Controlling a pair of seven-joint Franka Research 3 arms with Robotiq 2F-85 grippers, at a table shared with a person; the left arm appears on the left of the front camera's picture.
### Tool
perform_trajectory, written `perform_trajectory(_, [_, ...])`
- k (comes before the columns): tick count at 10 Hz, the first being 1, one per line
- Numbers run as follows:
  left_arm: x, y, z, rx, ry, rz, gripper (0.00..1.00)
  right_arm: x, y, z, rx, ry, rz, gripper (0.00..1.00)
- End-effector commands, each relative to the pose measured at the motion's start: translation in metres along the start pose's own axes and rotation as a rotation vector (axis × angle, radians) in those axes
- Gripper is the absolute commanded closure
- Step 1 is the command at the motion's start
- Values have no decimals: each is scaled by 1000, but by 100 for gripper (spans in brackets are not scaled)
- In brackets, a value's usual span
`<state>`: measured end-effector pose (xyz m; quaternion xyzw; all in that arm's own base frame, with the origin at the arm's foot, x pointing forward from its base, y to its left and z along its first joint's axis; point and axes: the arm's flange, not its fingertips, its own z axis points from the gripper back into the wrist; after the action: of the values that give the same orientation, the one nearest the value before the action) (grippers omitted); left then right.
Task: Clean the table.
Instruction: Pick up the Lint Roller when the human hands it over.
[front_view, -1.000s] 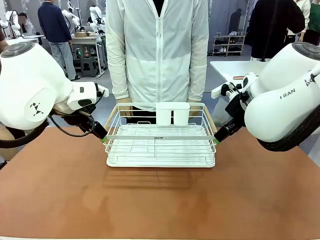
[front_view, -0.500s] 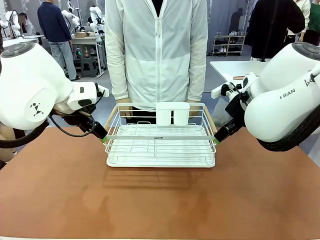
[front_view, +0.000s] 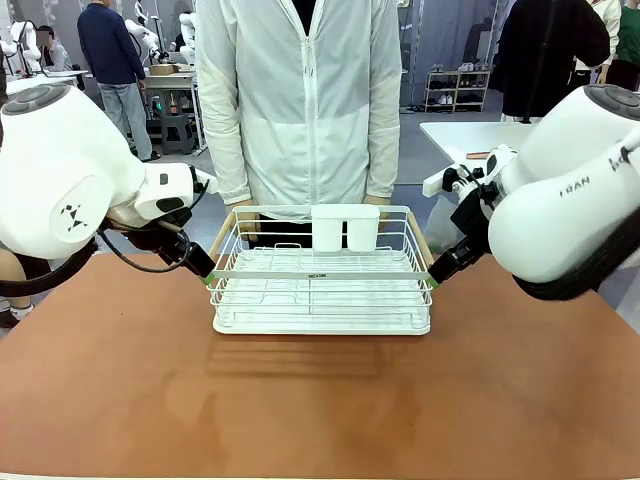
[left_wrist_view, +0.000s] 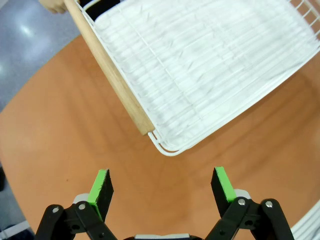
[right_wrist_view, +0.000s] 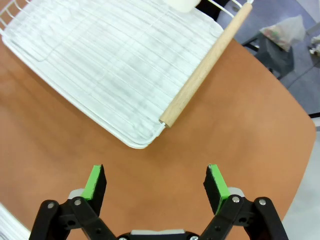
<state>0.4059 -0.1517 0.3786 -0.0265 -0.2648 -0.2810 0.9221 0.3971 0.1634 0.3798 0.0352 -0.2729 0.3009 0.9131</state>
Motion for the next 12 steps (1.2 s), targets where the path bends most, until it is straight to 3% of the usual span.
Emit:
perform_trajectory(1, [22, 42, 49, -234, -5, 173, 0, 4, -56, 66, 295, -44, -184, 0])
perform_trajectory(3, [7, 131, 106, -561, -68, 486, 0, -25, -134, 112, 722, -63, -449, 0])
perform_trajectory(5, [-54, 219, 140, -773, -175, 611, 0, -70, -199, 128, 935, -107, -647, 0])
perform_trajectory(7, [-132, 285, 170, -831, -298, 821, 0, -130, -256, 140, 1009, -180, -803, 0])
perform_trajectory(9, [-187, 325, 171, -851, -332, 1002, 0, -178, -287, 142, 1076, -282, -920, 0])
perform_trajectory(10, [-204, 335, 170, -861, -365, 1031, 0, -192, -292, 143, 1070, -298, -939, 0])
perform_trajectory(12, [-203, 332, 170, -847, -385, 987, 0, -196, -292, 144, 1065, -293, -926, 0])
